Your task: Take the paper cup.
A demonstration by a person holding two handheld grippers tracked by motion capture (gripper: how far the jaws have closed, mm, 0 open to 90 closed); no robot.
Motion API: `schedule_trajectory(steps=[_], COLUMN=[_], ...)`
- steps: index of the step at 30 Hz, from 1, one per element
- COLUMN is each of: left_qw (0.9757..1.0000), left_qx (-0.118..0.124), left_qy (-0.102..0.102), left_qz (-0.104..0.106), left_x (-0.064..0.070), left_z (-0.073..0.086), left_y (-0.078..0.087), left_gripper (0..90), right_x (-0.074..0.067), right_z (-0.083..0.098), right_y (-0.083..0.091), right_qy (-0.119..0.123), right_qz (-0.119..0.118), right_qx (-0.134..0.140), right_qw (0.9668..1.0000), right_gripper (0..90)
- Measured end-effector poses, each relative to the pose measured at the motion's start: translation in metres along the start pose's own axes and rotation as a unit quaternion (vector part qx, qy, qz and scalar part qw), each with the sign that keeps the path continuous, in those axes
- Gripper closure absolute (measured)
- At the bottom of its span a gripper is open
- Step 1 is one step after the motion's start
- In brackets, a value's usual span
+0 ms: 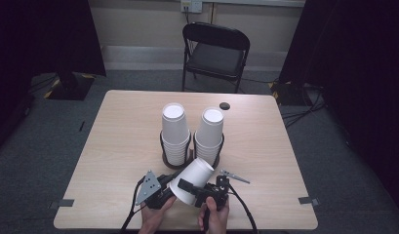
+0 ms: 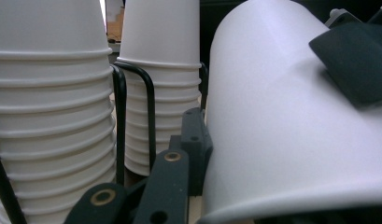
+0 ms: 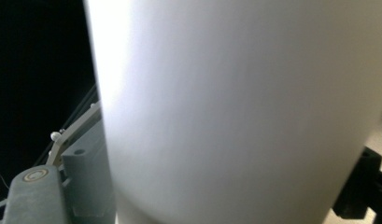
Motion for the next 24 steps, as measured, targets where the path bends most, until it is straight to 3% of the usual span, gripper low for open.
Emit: schedule_trajectory(steps=[9, 24], left_qw=[0.9998, 0.9994], left_qx=[-0.002, -0.003], left_qy=[0.009, 0.026], left_qz=[0.018, 0.021], left_x=[-0.0007, -0.0014], left_z=[0.0020, 0.0055], left_y=[-0.0005, -0.0012], left_gripper=[85.0, 85.3], right_x=[-0.0006, -0.0013], right_z=[-0.0024, -0.0065], right_y=[0.0020, 0.0020], right_qy=[0.006, 0.026], right_qz=[0.006, 0.017], right_qx=[0.004, 0.009], right_qw=[1.0000, 0.9995], right_gripper=[10.3, 9.5])
Point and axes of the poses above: each handheld gripper's, and its own axes: y roughly backward along the jaws, z roughly out of its underside, x roughly to its right, the point moved 1 cm from there along -y, roughly forward along the jaws, and after that the axes turned 15 degrees about -y, right-handed, at the moved point
